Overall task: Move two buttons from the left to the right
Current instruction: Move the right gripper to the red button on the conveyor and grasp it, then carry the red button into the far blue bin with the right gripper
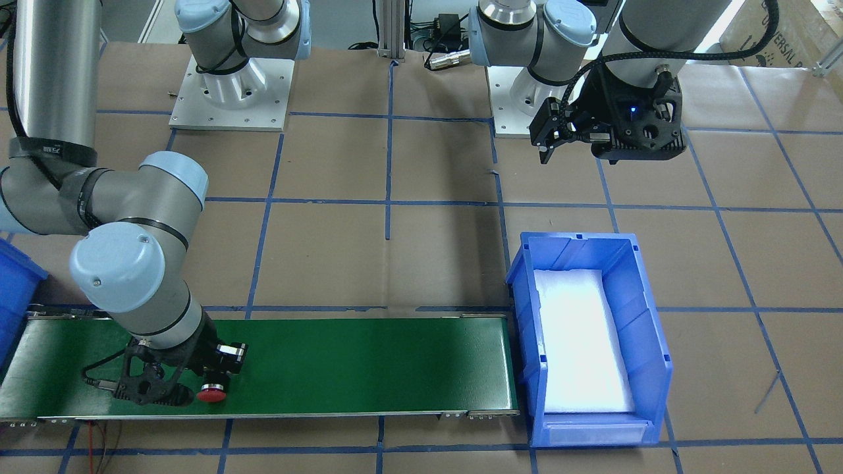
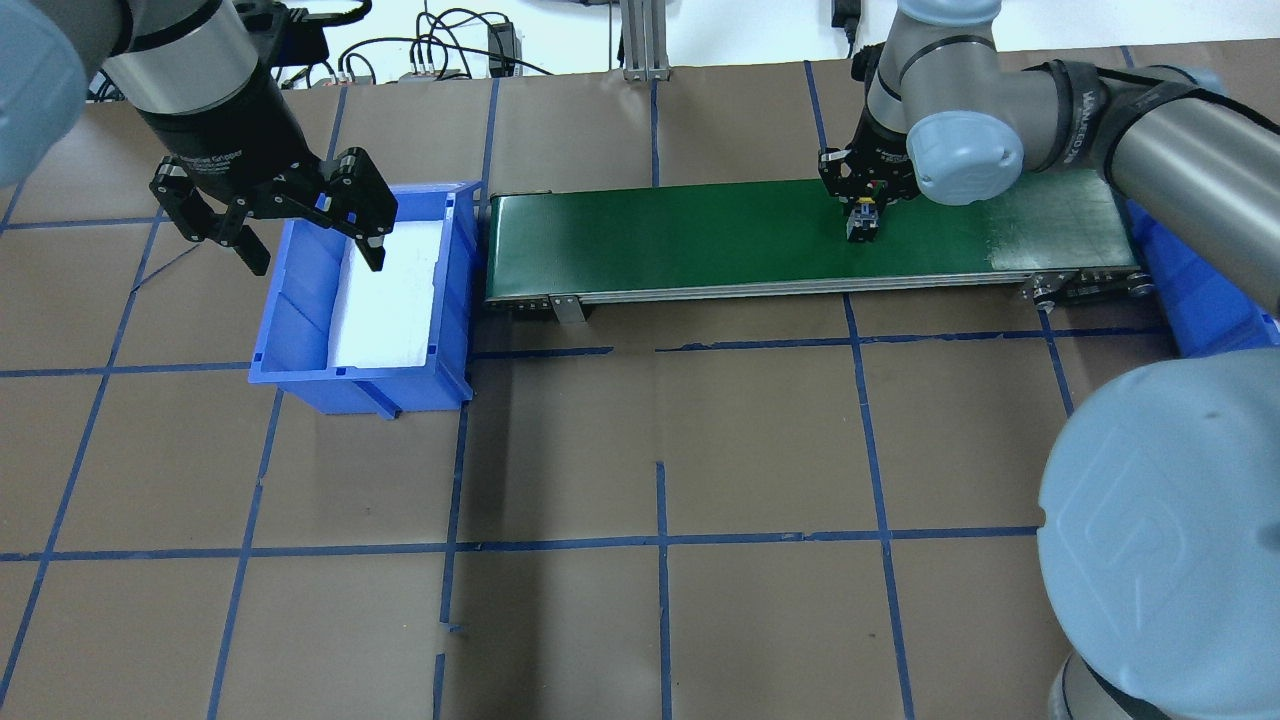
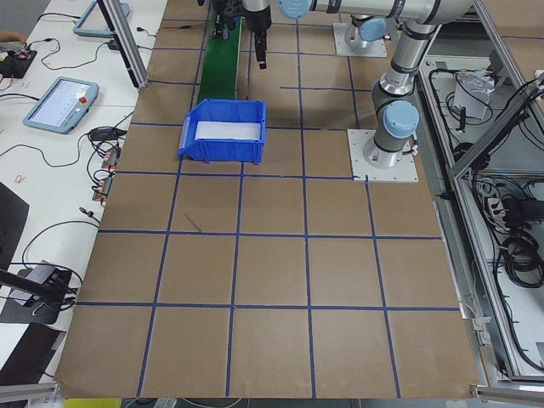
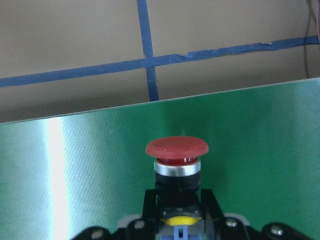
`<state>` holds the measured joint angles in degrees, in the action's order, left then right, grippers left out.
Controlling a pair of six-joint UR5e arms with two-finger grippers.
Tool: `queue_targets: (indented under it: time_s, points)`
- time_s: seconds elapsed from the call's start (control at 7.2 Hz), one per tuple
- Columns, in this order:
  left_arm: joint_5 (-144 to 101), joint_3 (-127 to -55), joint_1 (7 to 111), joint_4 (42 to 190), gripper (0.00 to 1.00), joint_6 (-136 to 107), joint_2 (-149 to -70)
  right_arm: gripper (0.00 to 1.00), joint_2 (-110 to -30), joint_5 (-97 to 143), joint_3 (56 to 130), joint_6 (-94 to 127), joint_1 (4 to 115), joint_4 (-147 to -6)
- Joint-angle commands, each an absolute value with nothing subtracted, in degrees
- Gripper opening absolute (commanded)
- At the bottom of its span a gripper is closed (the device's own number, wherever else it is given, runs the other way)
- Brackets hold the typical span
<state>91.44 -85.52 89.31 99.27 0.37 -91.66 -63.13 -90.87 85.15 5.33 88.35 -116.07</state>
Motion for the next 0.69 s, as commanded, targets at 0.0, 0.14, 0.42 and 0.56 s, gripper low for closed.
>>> queue_targets:
  time_s: [0.0,0.14,0.42,0.56]
  points:
    - [91.6,-85.5,89.3,99.2,1.00,0.4,-91.7,0.00,-72.2,-94.9,82.5,-5.1,81.2,-103.0]
    - [91.6,-85.5,89.3,99.2,1.00,0.5,-91.7,0.00,-76.1,-95.3,82.5,-16.1,74.9,-101.4]
    - [91.6,-85.6,89.3,99.3,1.00,0.5,-91.7,0.01,-75.7,-94.7,80.2,-34.4,61.2,-100.5]
    - [91.4,-85.6,89.3,99.3,1.00,0.5,-91.7,0.01,-70.8,-94.7,76.0,-41.6,57.0,-100.6]
